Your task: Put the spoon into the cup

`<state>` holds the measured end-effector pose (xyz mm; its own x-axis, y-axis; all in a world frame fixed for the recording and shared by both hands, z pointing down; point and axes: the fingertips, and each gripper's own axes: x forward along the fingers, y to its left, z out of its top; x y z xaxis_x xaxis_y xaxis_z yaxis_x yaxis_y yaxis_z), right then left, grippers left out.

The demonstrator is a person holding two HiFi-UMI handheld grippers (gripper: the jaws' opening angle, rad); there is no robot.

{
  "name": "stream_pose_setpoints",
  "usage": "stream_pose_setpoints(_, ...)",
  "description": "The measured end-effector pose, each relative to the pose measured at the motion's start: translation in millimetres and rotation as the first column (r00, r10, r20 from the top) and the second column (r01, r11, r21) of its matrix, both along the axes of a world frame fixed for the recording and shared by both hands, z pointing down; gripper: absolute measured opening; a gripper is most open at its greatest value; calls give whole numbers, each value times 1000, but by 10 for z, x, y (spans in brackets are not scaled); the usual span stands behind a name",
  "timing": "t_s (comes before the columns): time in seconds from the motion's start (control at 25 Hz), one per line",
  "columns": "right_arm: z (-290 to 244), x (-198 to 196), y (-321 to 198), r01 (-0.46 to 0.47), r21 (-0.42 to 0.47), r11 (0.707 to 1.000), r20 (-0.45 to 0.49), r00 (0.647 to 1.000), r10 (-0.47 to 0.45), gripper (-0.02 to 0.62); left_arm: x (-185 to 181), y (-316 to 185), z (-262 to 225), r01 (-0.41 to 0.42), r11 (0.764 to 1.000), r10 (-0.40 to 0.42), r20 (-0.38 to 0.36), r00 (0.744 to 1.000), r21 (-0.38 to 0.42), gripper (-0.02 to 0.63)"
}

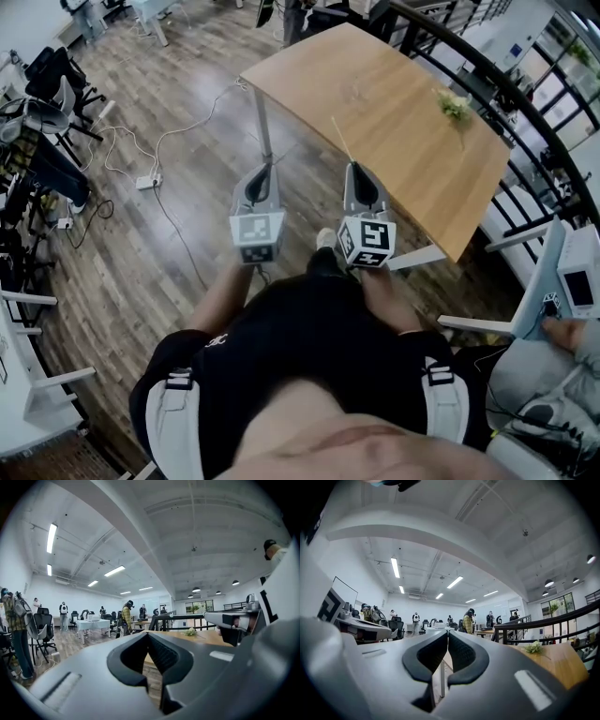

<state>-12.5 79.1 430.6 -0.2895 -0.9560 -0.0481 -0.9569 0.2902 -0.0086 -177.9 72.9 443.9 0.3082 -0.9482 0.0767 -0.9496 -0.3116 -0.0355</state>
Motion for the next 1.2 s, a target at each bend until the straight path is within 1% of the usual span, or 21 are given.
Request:
stream_pose_setpoints(0.12, -56, 10, -258, -5, 20, 1000, -3, 1000, 6, 5, 25, -278, -45, -4, 999, 4, 22, 1000, 31, 12)
stream_pose_setpoints(0.24, -65, 40, -525, -7, 31, 1000, -2, 1000, 7, 5, 98, -547, -106, 2, 999, -3, 18, 1000, 47, 12)
stream_pose_setpoints(0.48, -78, 187, -1168, -1, 20, 1000, -8, 1000, 1, 5, 268, -1178, -98, 1, 999, -2, 29, 1000, 44, 12)
stream_pose_setpoints(0.64, -120, 343, -1610, -11, 8, 1000, -4, 1000, 11, 5, 401, -1562, -185, 4, 999, -5, 17, 1000, 39, 12)
stream_pose_setpoints(0.8, -129, 462, -2044, -16, 9, 1000, -10, 1000, 17, 5, 499, -1999, -148, -5, 999, 4, 29, 1000, 37, 12)
stream_pose_setpoints(1.0, -149, 658, -2585, -37, -4, 999, -14, 999, 37, 6, 673, -2573, -212, -10, 1000, 10, 32, 999, 29, 12)
stream_pose_setpoints(1.2, -125, 854, -3077, -46, -13, 999, -18, 999, 46, 5, 905, -3096, -113, -13, 1000, 13, 24, 1000, -3, 12)
